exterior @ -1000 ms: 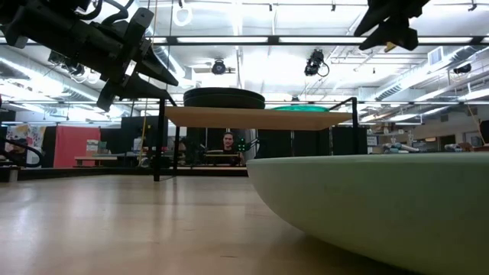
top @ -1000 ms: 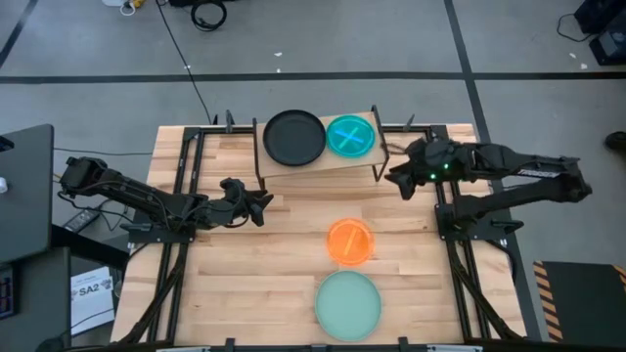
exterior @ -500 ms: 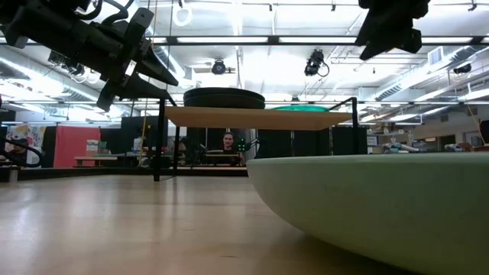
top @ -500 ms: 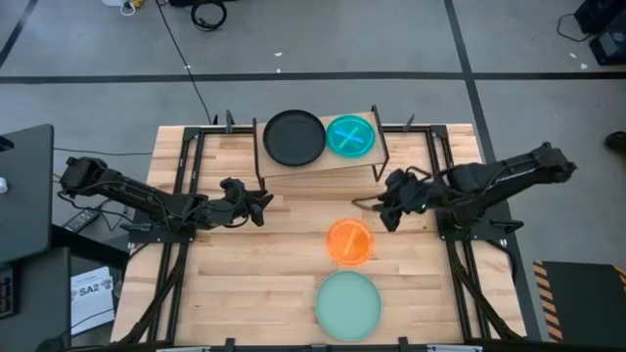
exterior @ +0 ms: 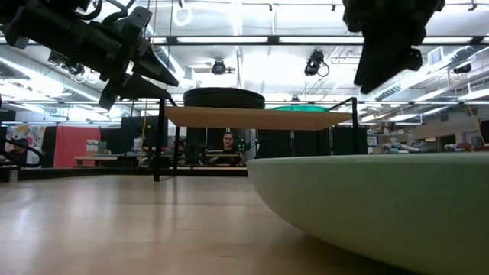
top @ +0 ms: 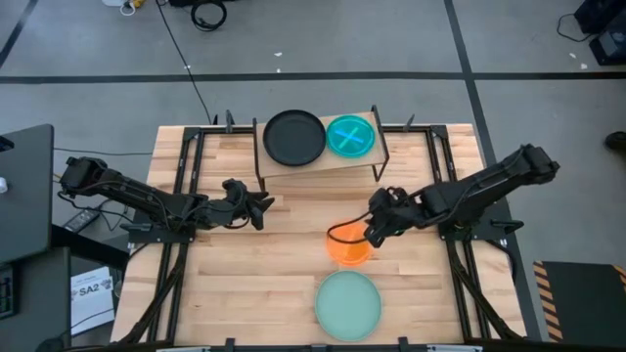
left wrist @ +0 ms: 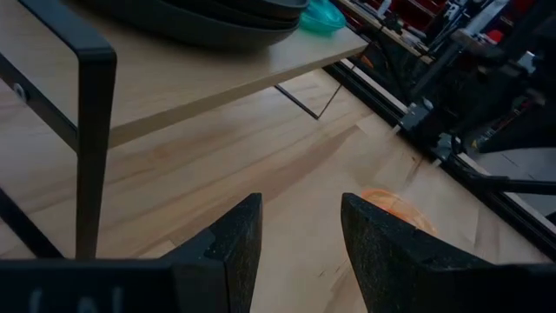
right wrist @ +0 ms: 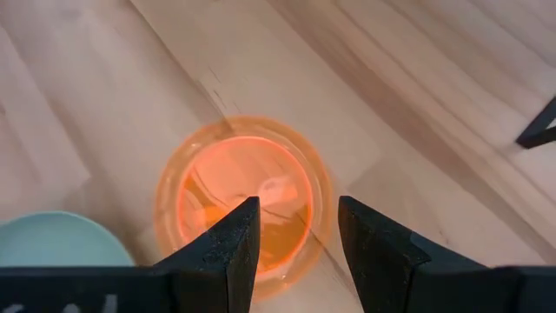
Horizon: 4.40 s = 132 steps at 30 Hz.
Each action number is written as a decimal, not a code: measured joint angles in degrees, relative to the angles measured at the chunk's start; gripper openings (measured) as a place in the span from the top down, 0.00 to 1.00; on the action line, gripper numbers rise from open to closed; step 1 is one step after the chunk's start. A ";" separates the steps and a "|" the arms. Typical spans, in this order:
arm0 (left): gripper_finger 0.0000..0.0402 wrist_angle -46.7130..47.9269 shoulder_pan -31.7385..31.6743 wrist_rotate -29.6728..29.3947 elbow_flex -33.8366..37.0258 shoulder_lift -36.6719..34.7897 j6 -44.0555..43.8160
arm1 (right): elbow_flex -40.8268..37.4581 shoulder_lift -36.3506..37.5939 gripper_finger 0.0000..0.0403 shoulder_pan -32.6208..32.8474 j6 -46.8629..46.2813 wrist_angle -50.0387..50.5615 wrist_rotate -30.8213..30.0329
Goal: Place and stack plates onto a shelf
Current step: Stack the orange plate on top of the light blue plate on the shelf
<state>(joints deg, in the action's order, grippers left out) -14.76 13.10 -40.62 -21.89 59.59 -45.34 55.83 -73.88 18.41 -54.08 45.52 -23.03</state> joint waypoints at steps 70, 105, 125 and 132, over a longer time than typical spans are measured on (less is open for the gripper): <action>0.59 0.02 -0.02 0.02 0.00 0.00 -0.03 | -30.30 -5.72 0.78 -9.92 -2.78 -43.20 18.17; 0.59 0.04 -0.02 0.02 0.00 0.00 -0.05 | -30.04 -5.68 0.98 -9.88 -4.18 -48.32 16.61; 0.59 0.03 -0.01 0.01 0.00 0.00 -0.02 | -21.28 9.51 0.98 -9.94 11.39 -47.93 12.56; 0.59 0.04 -0.02 0.02 0.00 0.00 0.08 | -17.60 15.72 0.98 -11.46 16.95 -46.29 9.77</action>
<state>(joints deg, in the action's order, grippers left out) -14.73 13.09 -40.60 -21.89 59.59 -45.26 38.24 -58.16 6.96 -37.14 -0.77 -13.25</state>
